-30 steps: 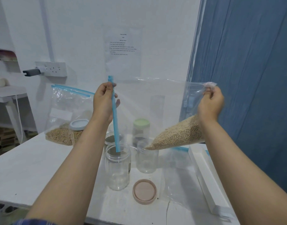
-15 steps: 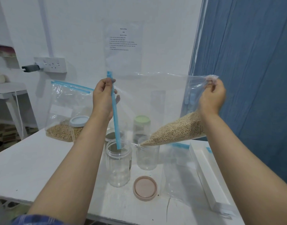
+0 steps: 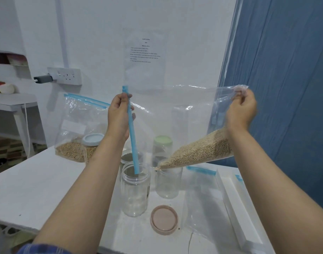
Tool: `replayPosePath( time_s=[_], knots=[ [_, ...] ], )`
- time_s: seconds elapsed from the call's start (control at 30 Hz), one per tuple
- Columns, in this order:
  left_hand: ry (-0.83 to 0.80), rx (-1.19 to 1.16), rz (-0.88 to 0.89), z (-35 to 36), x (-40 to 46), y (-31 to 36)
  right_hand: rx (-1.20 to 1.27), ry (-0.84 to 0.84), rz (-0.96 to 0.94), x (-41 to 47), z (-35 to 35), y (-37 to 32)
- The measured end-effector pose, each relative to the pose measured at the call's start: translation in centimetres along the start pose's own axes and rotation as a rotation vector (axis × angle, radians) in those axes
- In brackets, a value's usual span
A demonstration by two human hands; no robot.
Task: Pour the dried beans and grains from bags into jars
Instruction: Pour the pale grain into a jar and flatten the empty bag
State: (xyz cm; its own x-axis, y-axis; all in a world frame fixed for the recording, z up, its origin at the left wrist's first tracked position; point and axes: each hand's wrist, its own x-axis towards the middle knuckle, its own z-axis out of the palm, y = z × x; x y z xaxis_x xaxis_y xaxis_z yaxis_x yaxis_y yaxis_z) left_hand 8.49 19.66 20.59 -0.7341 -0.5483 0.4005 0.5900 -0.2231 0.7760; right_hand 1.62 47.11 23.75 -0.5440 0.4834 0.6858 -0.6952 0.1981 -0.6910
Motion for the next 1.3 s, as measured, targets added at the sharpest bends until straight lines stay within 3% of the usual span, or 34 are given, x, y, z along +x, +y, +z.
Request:
replayPosePath(
  time_s=[1.3],
  knots=[
    [0.016, -0.056, -0.023, 0.2, 0.6, -0.9, 0.002, 0.001, -0.026, 0.9, 0.7, -1.6]
  ],
)
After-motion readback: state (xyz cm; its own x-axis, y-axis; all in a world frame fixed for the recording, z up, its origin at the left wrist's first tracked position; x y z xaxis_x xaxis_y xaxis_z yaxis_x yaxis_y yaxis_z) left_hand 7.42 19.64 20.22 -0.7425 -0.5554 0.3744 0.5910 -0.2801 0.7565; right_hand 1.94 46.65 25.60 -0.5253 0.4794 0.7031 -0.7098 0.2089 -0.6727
